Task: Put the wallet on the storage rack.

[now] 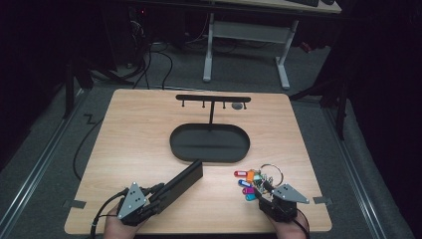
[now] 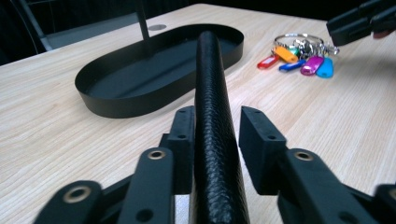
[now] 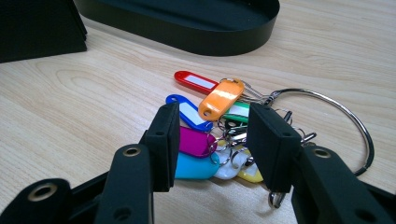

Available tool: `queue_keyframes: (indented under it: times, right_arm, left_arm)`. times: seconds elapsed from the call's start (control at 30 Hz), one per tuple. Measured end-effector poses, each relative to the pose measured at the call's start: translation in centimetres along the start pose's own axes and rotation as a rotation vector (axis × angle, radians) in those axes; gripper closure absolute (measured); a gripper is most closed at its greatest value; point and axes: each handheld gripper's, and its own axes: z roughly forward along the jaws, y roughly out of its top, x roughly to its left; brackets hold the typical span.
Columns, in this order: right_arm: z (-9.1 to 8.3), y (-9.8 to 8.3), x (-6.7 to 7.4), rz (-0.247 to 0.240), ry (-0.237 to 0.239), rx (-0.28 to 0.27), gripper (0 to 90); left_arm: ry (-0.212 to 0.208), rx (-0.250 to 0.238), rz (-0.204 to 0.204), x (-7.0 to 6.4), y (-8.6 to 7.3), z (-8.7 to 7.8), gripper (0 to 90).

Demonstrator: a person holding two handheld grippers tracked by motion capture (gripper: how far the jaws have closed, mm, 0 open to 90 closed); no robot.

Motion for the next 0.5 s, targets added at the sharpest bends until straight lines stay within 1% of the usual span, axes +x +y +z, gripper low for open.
queue_keyframes:
  times: [0.07,0.1,0.13,0.17,0.23,0.33,0.37,0.47,0.5]
  right_arm:
    - [0.0,0.0,0.0,-0.004,0.003,0.001,55.1]
    - [0.1,-0.1,0.0,0.000,0.006,0.005,54.8]
    - [0.1,-0.1,0.0,0.000,0.006,0.005,54.8]
    - [0.1,-0.1,-0.1,0.006,0.010,0.004,53.8]
    - [0.1,-0.1,-0.2,0.014,0.014,0.004,52.7]
    - [0.0,-0.1,-0.3,0.033,0.029,-0.006,47.5]
    - [0.0,0.0,-0.4,0.038,0.038,-0.005,45.6]
    - [-0.2,0.5,-0.6,0.011,0.039,0.008,43.0]
    - [-0.5,1.1,-0.7,-0.016,0.031,0.010,42.6]
  left_arm:
    - [0.002,0.012,0.007,-0.1,0.0,0.1,62.8]
    - [0.003,0.020,0.008,-0.1,0.0,0.2,60.5]
    - [0.005,0.030,0.008,-0.2,0.1,0.3,60.5]
    - [0.017,0.041,0.008,-0.2,0.1,0.4,57.9]
    - [0.018,0.046,0.010,-0.3,0.2,0.4,56.9]
    - [0.033,0.067,0.031,-0.4,0.3,0.6,52.7]
    - [0.039,0.077,0.045,-0.4,0.3,0.6,51.3]
    - [0.033,0.096,0.049,-0.4,0.3,0.9,49.0]
    - [0.036,0.107,0.061,-0.4,0.4,0.9,49.4]
